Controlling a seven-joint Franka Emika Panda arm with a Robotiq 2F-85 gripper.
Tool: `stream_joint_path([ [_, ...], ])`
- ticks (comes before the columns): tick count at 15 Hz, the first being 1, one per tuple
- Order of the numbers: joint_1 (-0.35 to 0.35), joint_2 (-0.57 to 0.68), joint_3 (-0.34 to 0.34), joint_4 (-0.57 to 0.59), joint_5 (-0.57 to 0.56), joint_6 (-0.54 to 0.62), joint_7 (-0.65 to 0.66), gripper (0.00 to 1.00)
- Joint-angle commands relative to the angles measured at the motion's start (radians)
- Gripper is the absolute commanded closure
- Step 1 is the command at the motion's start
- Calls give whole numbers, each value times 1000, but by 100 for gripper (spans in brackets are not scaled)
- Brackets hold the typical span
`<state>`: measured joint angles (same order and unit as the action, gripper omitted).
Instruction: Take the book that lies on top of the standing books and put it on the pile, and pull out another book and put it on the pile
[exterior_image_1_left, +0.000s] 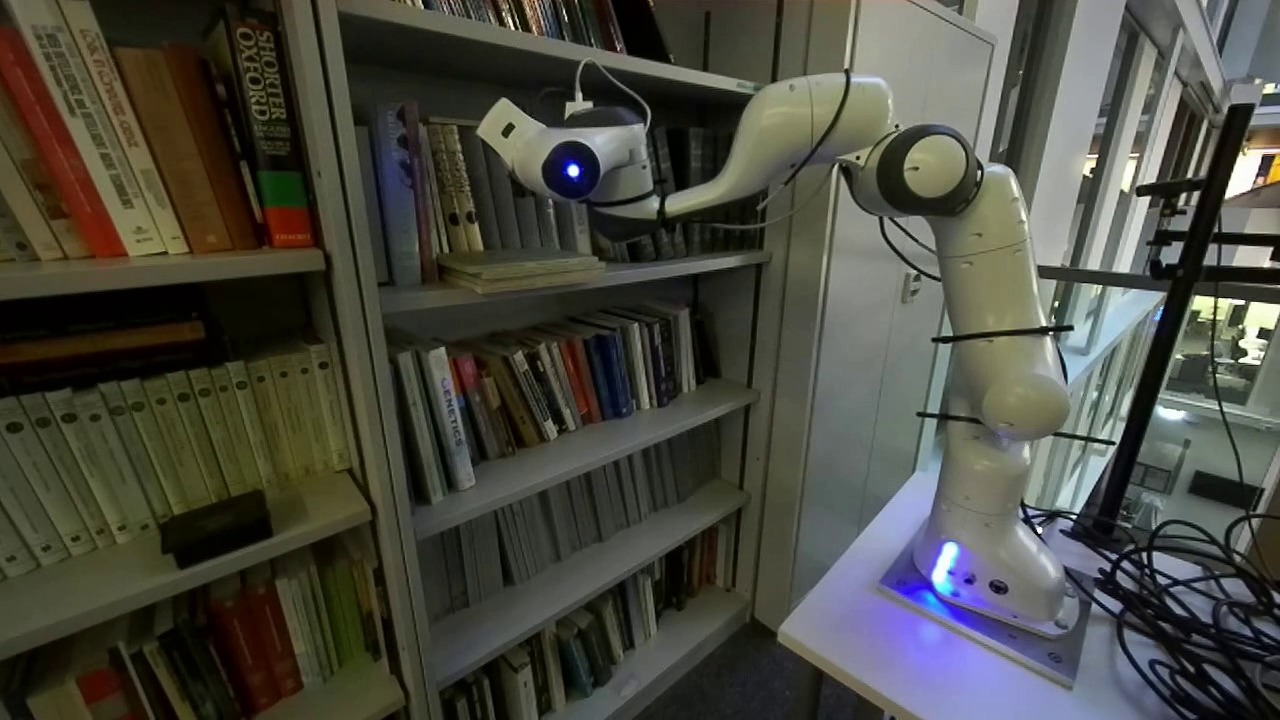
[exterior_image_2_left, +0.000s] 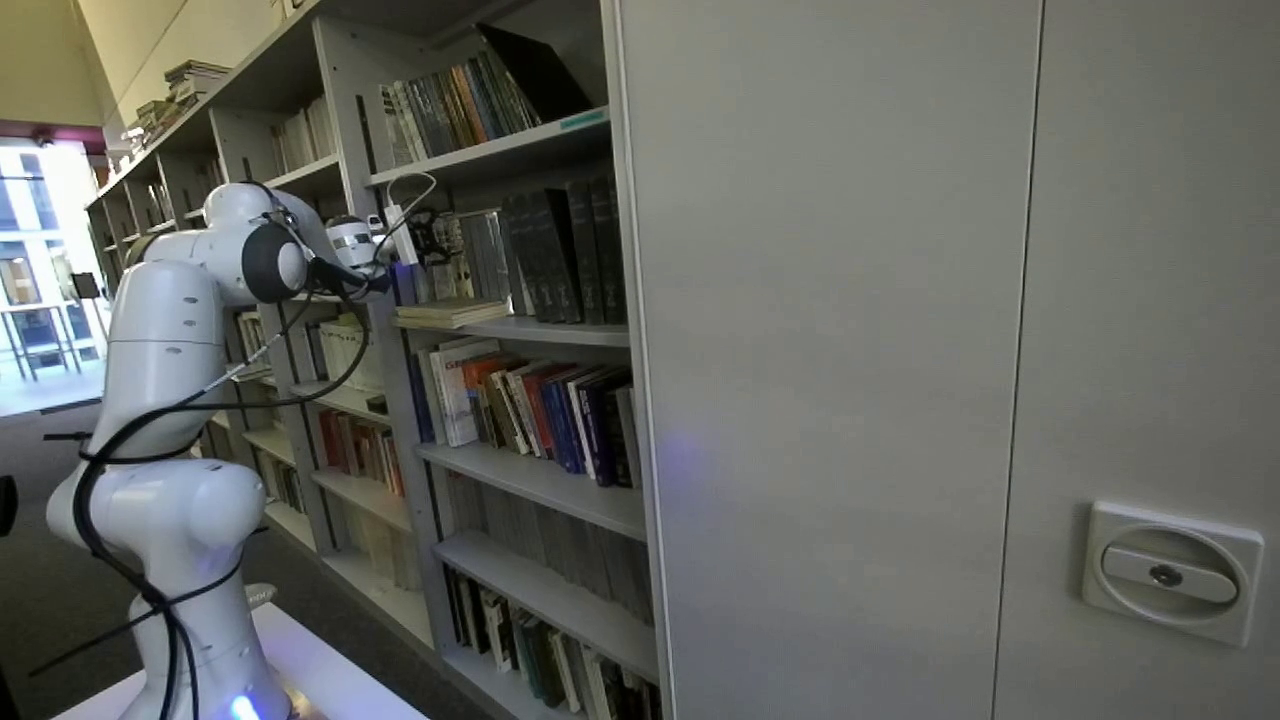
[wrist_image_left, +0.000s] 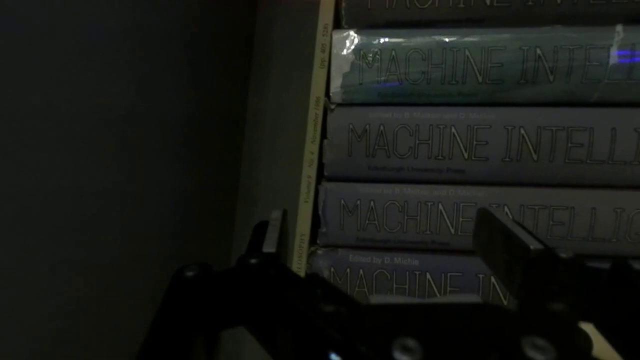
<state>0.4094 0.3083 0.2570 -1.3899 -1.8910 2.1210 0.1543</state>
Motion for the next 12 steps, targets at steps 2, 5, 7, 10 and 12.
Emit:
stream_joint_path([
  [2,12,-10,-6,9,-94,-56,37,0],
  [5,15,7,-5,41,-145,-60,24,0],
  [7,13,19,-4,64,-173,-49,16,0],
  [10,12,37,-7,96,-216,-37,-2,0],
  [12,10,54,-7,122,-227,-27,-13,0],
])
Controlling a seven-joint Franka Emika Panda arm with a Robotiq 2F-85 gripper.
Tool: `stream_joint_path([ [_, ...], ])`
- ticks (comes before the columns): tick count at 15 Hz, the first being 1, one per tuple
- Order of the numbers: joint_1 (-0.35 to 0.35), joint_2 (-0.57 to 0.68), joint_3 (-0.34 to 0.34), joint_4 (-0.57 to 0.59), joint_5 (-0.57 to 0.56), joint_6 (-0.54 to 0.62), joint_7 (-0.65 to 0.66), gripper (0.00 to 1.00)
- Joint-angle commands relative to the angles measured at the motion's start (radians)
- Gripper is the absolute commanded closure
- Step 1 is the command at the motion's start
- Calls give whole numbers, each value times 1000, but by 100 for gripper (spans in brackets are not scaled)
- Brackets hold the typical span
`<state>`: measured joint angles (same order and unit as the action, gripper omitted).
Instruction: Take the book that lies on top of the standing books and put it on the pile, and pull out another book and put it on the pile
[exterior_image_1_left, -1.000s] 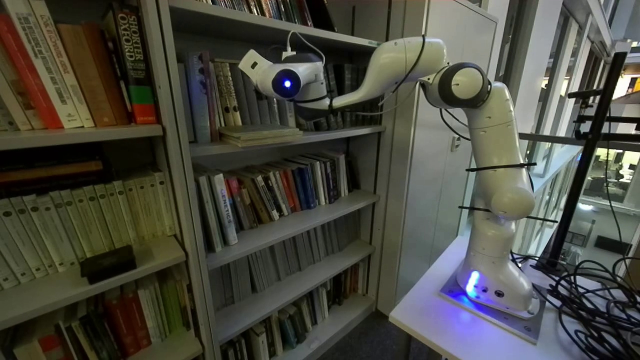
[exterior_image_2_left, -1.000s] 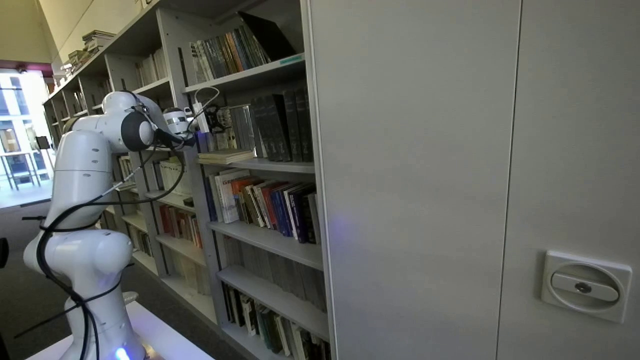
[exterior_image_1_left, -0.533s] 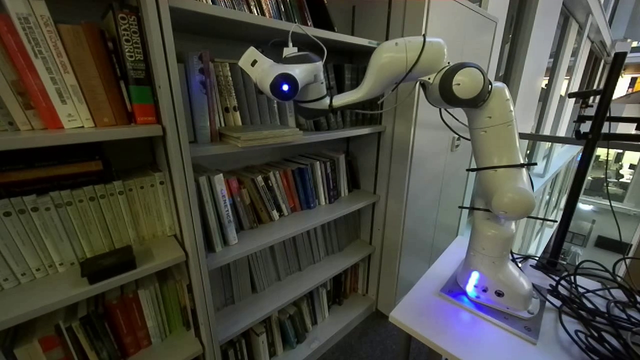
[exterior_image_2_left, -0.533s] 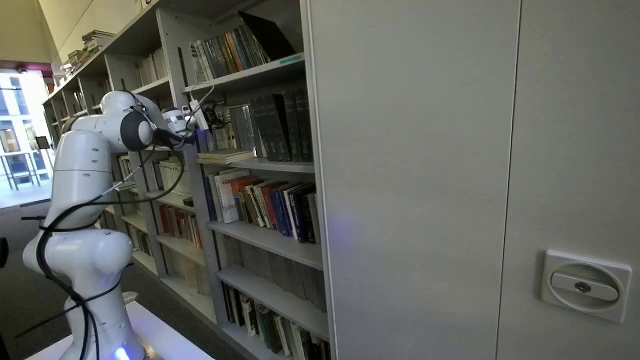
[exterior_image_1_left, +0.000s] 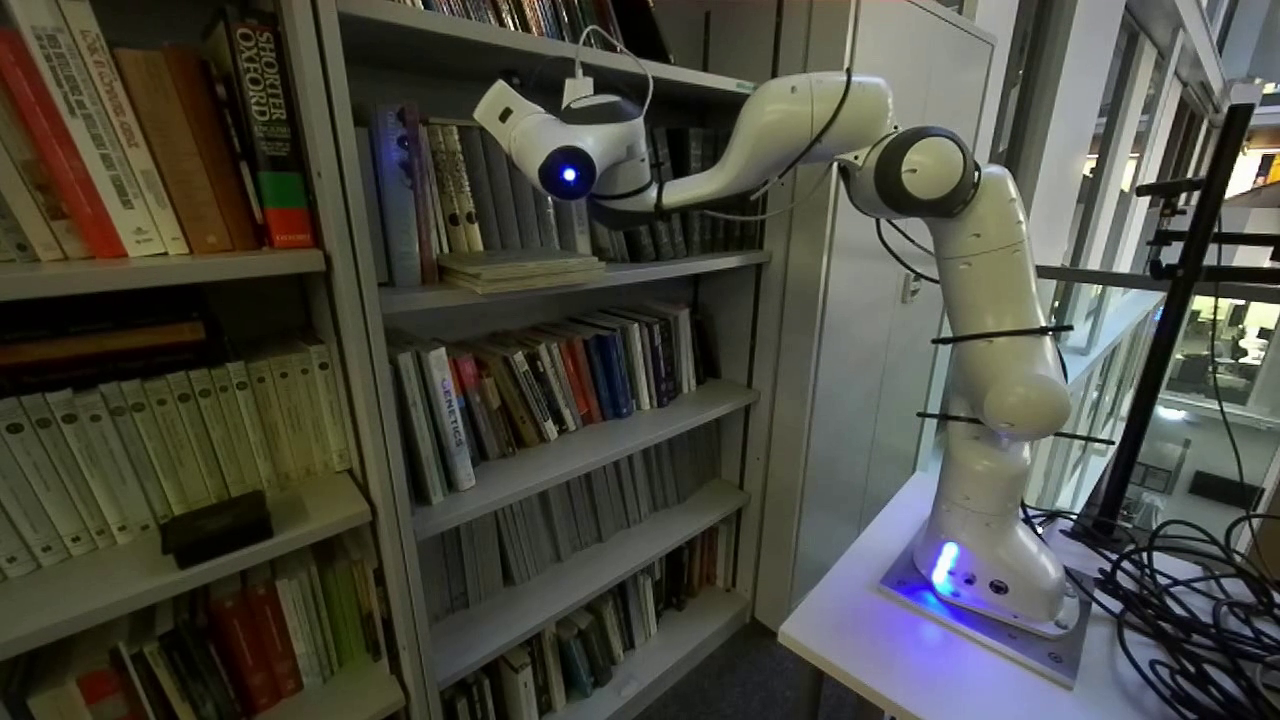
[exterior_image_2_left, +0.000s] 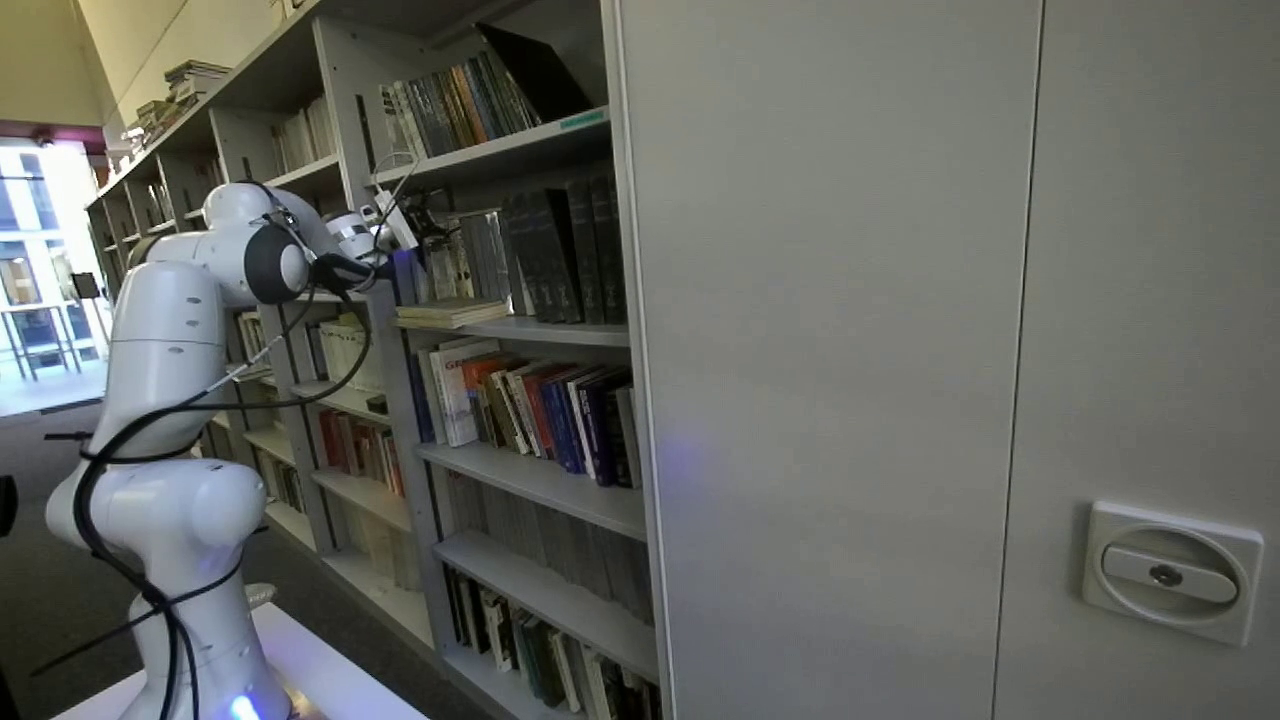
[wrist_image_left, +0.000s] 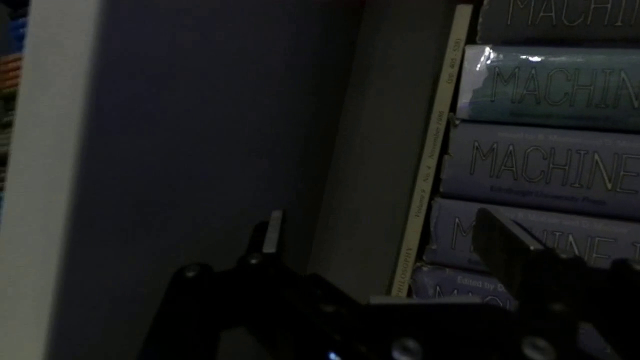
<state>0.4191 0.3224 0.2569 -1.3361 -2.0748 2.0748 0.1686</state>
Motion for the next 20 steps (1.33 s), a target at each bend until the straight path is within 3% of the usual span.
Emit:
stream_joint_path([
  [1,0,47,-8,77,-47,22,-29,0],
  [20,1,109,-41,159,-74,42,-74,0],
])
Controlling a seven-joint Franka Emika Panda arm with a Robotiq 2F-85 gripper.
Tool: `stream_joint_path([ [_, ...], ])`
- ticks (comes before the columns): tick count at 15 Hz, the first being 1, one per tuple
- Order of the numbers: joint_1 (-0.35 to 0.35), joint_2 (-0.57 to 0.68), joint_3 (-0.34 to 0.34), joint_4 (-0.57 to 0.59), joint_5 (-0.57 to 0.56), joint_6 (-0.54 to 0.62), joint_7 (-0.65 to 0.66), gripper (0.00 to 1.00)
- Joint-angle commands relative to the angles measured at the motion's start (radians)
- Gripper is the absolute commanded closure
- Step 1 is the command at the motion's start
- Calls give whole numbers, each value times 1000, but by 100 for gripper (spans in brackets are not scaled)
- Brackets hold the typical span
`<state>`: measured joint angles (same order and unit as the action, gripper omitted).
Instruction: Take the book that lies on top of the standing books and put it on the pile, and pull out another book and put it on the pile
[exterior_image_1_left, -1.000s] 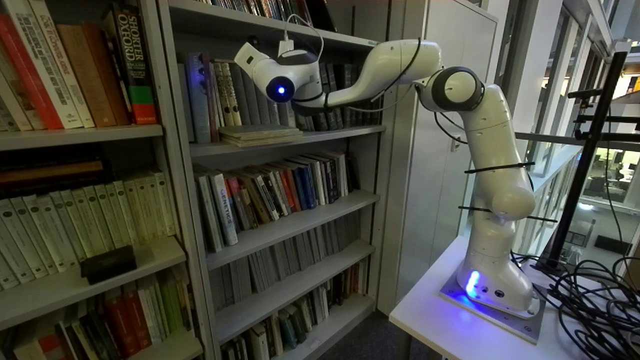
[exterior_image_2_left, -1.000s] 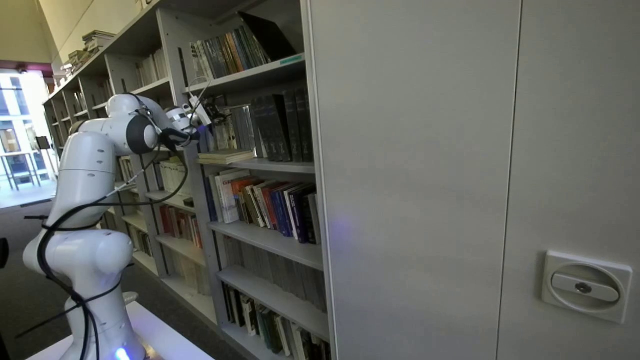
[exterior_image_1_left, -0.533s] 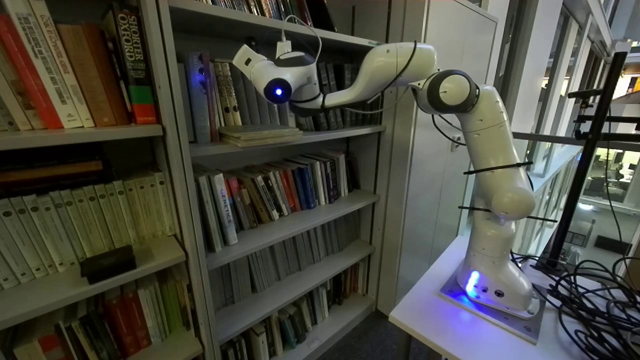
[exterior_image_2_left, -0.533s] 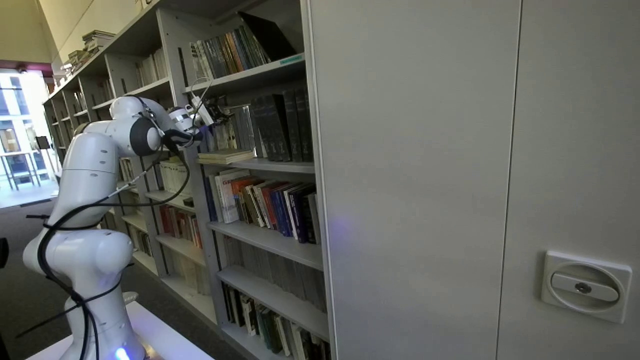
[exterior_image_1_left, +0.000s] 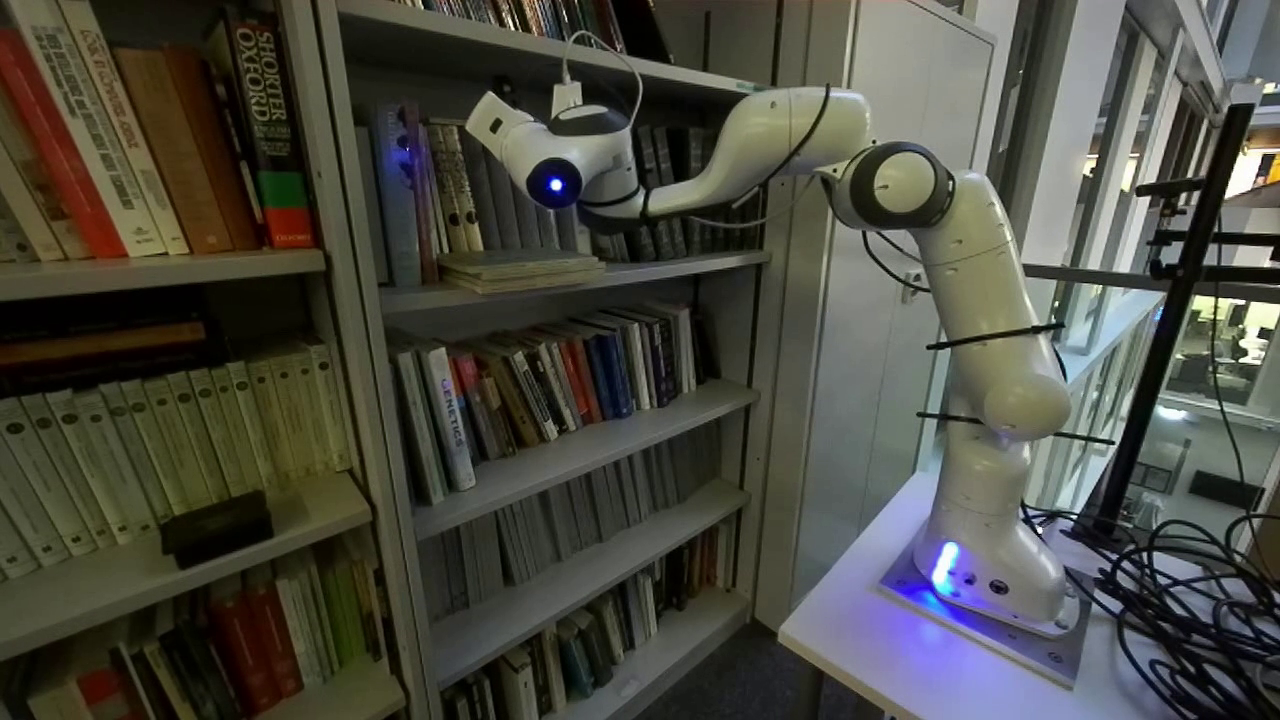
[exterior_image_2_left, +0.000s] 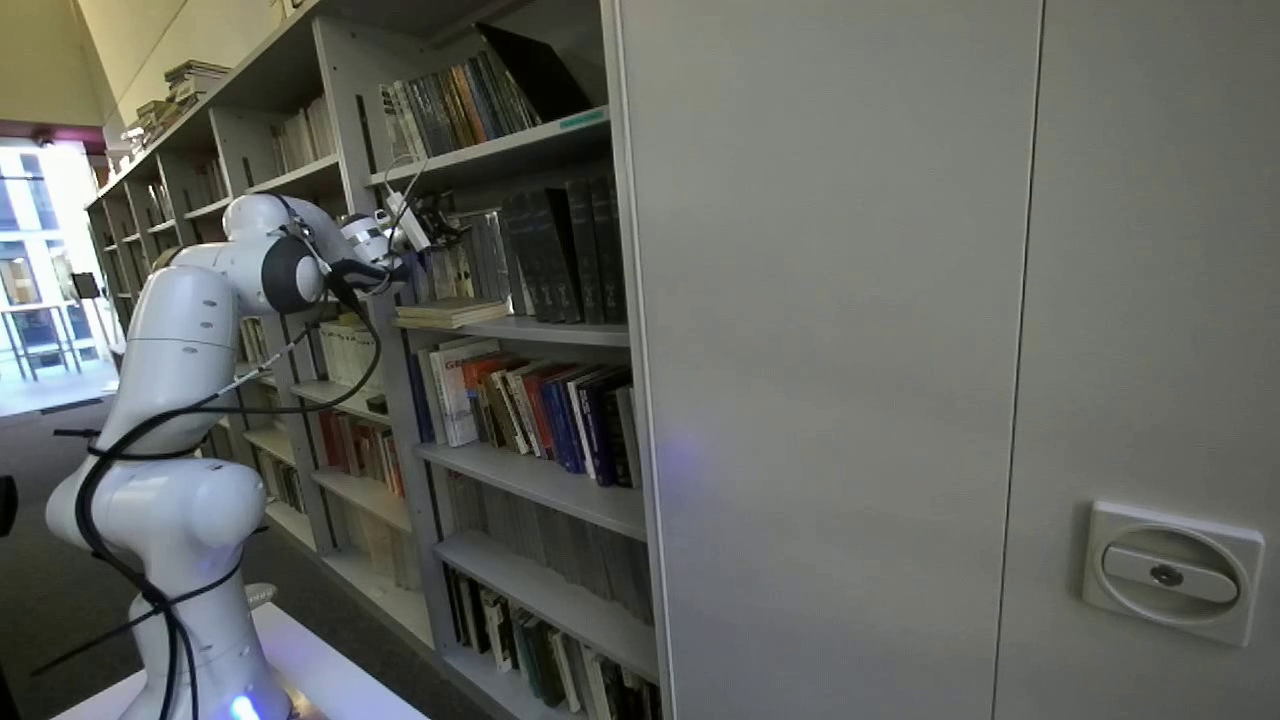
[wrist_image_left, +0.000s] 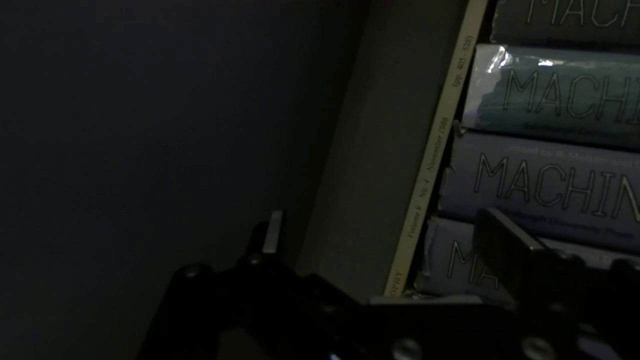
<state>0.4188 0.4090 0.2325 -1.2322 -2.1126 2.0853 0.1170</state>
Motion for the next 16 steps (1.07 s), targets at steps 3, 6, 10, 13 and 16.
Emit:
stream_joint_path([
  [3,-5,28,-19,84,-36,55,-28,0],
  [6,-2,3,-13,31,-12,25,-4,0],
  [10,-2,5,-13,35,-12,27,-5,0],
  [13,4,17,-22,46,-22,34,-15,0],
  [16,5,43,-29,77,-31,27,-16,0],
])
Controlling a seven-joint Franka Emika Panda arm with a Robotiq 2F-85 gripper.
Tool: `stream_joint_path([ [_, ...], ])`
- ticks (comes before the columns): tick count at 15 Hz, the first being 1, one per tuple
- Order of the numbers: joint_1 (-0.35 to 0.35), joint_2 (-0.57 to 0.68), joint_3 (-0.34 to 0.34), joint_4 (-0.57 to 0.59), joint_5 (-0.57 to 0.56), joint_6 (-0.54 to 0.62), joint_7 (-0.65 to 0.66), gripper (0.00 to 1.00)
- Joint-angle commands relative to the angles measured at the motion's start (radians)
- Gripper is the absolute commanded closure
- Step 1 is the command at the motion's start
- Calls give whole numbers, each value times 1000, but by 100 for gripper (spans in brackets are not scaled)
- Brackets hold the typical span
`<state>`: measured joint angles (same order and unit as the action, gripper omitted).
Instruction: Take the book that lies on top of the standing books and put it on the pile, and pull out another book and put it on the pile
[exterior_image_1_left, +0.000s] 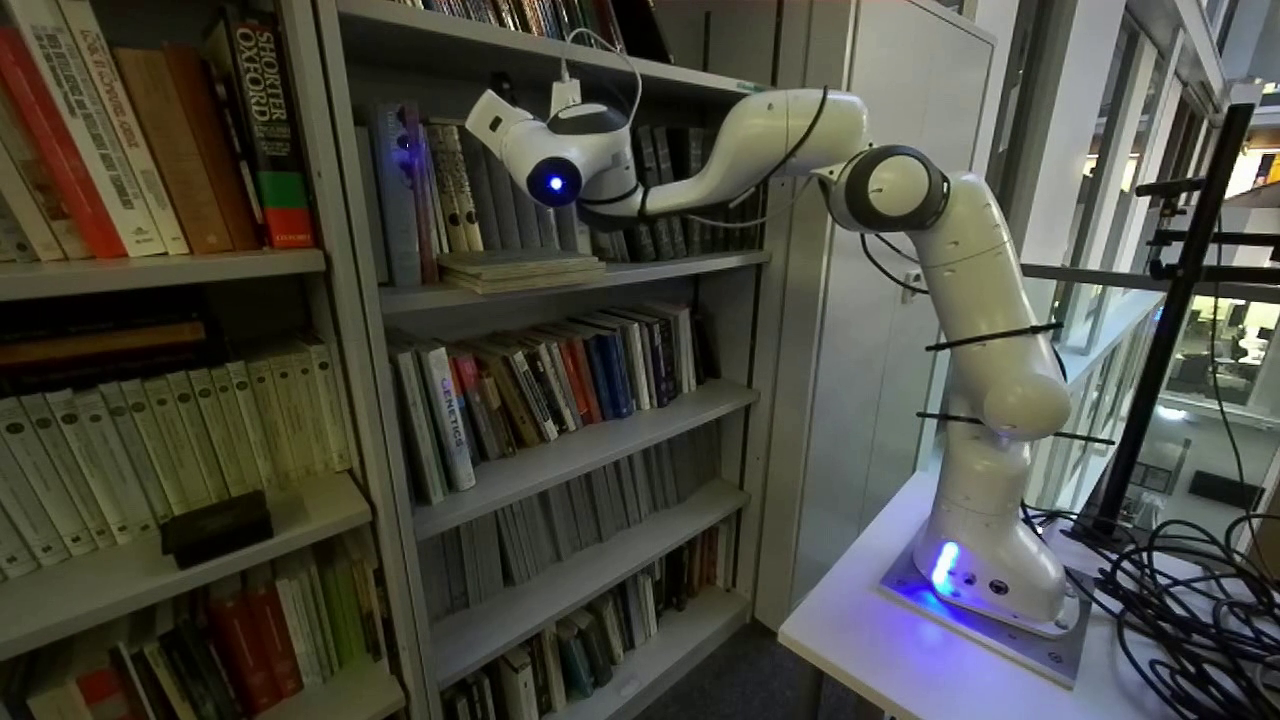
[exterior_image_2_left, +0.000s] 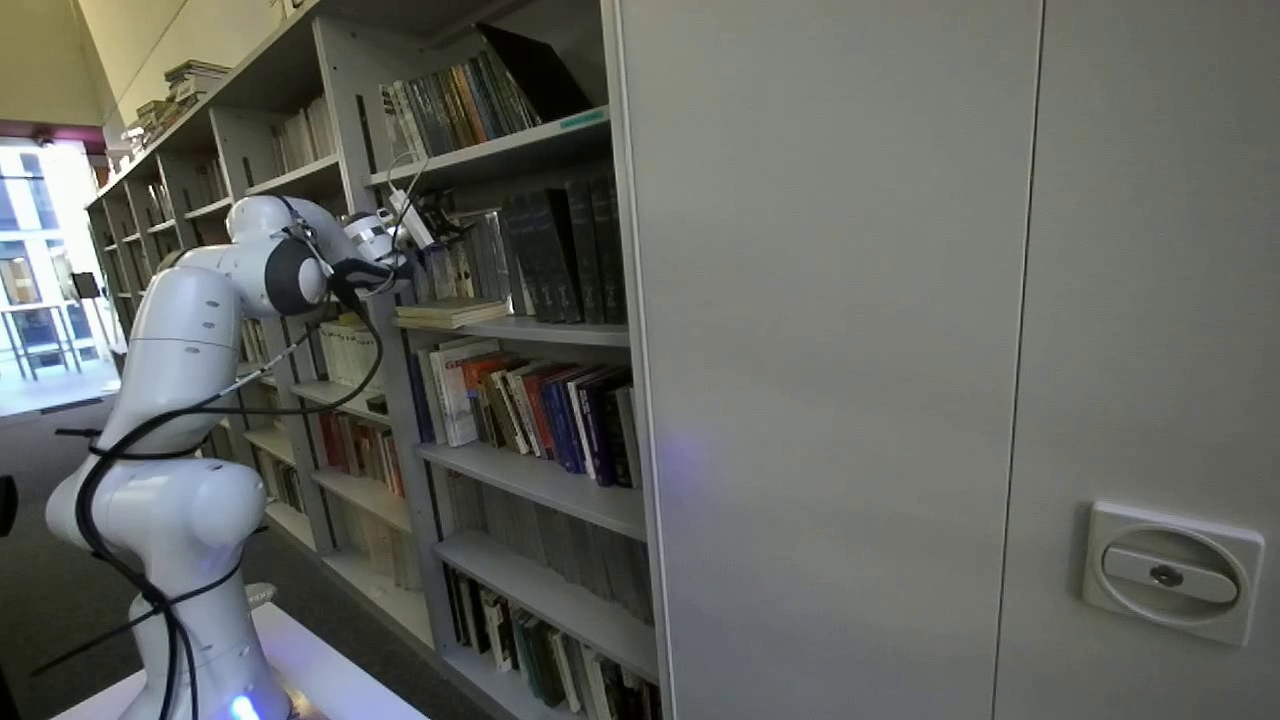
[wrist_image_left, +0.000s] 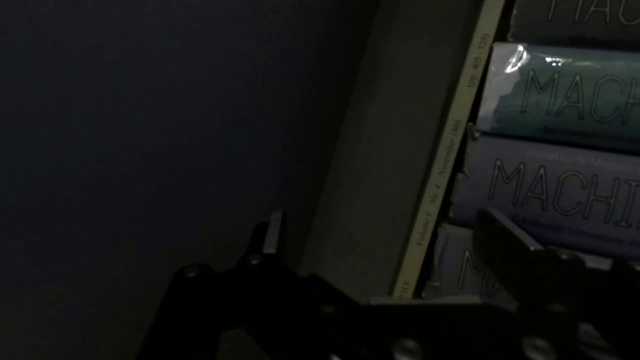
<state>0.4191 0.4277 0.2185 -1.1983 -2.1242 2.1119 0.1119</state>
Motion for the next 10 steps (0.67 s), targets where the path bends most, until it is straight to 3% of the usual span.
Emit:
stream_joint_path([
  [1,5,30,-17,52,-20,-2,-9,25],
  [3,5,35,-20,63,-22,-1,-8,34],
  [10,4,42,-30,85,-21,-3,-10,89],
])
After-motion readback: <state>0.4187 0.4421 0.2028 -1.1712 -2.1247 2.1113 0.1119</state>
